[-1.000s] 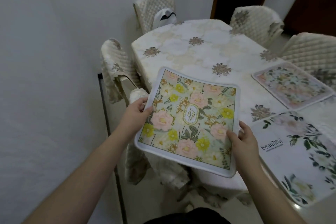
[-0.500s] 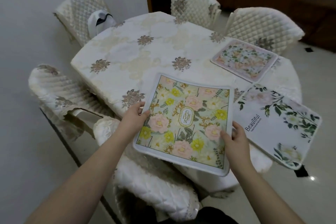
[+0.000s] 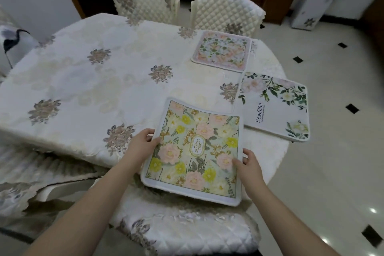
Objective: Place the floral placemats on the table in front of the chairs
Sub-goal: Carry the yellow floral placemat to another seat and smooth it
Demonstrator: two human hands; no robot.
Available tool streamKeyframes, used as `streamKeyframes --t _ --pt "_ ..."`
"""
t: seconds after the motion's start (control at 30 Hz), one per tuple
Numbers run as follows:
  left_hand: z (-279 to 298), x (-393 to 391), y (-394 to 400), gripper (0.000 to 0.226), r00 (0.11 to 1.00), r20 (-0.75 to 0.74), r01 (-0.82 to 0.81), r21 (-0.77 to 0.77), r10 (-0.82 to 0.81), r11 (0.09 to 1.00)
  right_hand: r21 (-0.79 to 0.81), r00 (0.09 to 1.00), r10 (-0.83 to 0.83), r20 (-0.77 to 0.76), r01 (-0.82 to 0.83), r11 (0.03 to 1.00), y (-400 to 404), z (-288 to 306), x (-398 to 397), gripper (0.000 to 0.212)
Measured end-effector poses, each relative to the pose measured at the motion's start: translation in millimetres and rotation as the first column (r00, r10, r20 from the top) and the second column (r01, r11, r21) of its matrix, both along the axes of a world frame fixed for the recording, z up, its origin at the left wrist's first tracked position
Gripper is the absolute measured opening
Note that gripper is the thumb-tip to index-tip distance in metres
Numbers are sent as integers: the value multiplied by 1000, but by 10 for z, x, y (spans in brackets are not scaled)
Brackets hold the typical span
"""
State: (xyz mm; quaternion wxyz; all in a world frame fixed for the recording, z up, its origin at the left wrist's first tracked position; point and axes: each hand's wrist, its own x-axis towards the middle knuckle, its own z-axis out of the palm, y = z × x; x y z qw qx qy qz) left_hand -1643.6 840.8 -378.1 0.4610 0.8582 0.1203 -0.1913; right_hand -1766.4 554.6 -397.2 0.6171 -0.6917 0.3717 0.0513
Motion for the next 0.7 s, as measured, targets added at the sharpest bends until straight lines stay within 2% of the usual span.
streamKeyframes --t 0.23,0.5,0.7 --pt "-191 207 -52 15 995 -60 77 12 -77 997 -98 989 -40 -140 26 995 20 -213 -7 14" --pt "-488 294 14 12 995 -83 52 12 -50 999 -199 991 -76 -112 53 979 63 -287 80 9" --pt "-614 360 36 22 996 9 86 140 -88 986 -329 983 -107 -151 52 943 21 -389 147 12"
